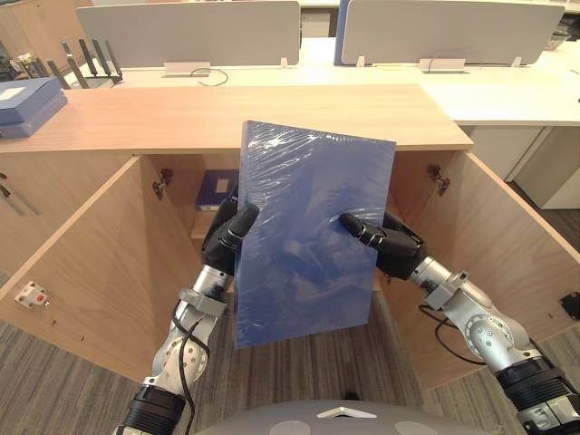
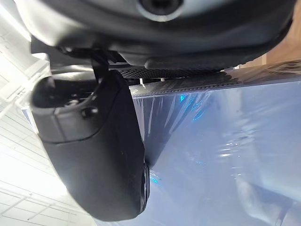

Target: Walk over to the cabinet, pick up the folder, carry it to the office cabinet, place the folder inside the office cabinet, then close the office cabinet door

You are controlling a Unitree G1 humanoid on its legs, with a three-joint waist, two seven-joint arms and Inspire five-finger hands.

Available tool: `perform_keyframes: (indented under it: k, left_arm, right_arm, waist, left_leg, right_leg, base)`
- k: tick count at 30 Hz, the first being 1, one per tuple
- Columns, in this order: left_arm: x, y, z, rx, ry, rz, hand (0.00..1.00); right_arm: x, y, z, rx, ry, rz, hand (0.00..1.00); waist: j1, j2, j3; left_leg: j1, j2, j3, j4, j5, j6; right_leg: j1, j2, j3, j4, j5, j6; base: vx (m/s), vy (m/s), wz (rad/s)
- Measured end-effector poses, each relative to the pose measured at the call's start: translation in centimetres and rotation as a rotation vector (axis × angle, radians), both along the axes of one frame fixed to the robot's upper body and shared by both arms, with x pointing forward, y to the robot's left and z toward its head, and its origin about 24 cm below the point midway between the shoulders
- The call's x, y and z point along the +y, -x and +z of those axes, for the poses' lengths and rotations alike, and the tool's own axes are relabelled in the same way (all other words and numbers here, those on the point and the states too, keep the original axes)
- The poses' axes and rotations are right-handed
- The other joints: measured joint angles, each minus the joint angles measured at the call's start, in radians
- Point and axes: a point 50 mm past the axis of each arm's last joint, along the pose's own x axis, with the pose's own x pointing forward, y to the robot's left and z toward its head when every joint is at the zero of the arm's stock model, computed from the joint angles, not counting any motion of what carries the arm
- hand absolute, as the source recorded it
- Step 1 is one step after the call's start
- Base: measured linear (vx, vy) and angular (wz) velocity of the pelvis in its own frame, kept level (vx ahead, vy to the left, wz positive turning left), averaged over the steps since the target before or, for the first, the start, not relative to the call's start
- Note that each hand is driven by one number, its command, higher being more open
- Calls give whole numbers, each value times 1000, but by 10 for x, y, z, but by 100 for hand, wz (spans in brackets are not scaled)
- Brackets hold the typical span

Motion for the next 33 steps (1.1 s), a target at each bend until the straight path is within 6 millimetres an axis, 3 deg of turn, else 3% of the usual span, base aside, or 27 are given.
perform_keyframes:
  k: [17,29,33]
  left_arm:
    - [22,-2,-4,54,-12,206,100]
    - [53,4,-12,95,-42,362,100]
    - [56,4,-12,90,-65,373,100]
  right_arm:
    - [12,5,-10,-4,-51,-29,0]
    - [-37,12,0,-64,16,-156,0]
    - [-42,15,-1,-55,38,-152,0]
  waist:
    - [0,-15,33]
    - [-23,-24,50]
    - [-27,-24,60]
  left_leg:
    - [2,1,-6,-7,1,1]
    - [6,-7,-17,-19,11,8]
    - [16,-6,-2,-21,10,8]
  right_leg:
    - [2,2,-1,0,0,0]
    - [8,-7,-8,5,-1,2]
    - [8,-5,6,5,-1,2]
  base:
    - [0,0,0]
    - [0,0,4]
    - [-4,2,-9]
